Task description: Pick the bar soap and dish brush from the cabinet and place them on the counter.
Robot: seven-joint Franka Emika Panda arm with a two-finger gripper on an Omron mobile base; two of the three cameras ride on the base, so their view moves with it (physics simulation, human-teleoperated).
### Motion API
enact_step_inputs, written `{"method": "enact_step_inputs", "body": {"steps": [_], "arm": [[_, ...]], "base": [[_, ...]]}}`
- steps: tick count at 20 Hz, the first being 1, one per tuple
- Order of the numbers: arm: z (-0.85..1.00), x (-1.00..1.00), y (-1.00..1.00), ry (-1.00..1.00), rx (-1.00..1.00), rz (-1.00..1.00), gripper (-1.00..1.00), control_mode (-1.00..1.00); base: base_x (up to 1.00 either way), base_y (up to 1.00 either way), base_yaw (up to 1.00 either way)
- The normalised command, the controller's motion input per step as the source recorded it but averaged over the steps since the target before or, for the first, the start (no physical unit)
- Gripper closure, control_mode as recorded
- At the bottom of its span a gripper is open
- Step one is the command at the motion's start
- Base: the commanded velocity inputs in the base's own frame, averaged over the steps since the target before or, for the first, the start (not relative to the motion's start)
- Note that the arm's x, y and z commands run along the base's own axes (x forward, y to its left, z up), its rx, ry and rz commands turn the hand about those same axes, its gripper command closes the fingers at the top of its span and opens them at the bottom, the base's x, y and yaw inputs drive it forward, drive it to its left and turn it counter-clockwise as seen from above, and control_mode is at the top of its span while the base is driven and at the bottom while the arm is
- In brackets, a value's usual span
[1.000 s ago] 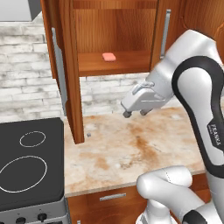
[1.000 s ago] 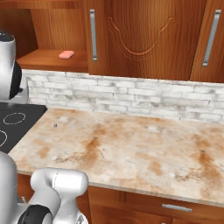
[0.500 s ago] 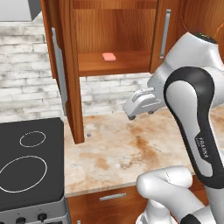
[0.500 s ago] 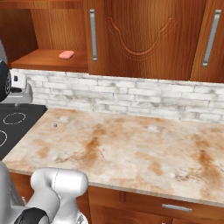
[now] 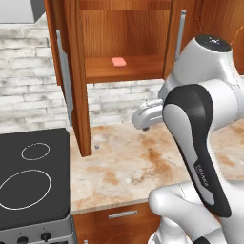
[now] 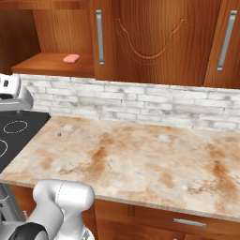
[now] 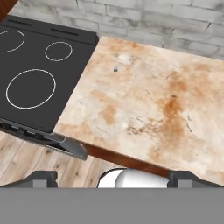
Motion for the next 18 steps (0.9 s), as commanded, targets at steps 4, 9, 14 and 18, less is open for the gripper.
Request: {"method": "enact_step_inputs", "body": {"steps": [4, 9, 14, 18], "arm": [[0.14, -0.18, -0.32, -0.07, 0.0, -0.05, -1.0, -1.0], [0.13, -0.02, -0.26, -0.06, 0.01, -0.09, -1.0, -1.0], [0.05, 0.0, -0.35, -0.16, 0.0, -0.02, -1.0, -1.0], [0.0, 0.04, -0.25, -0.21, -0.02, -0.03, -1.0, -1.0]], "base": [[0.0, 0.0, 0.0], [0.0, 0.0, 0.0], [0.0, 0.0, 0.0], [0.0, 0.0, 0.0]]}}
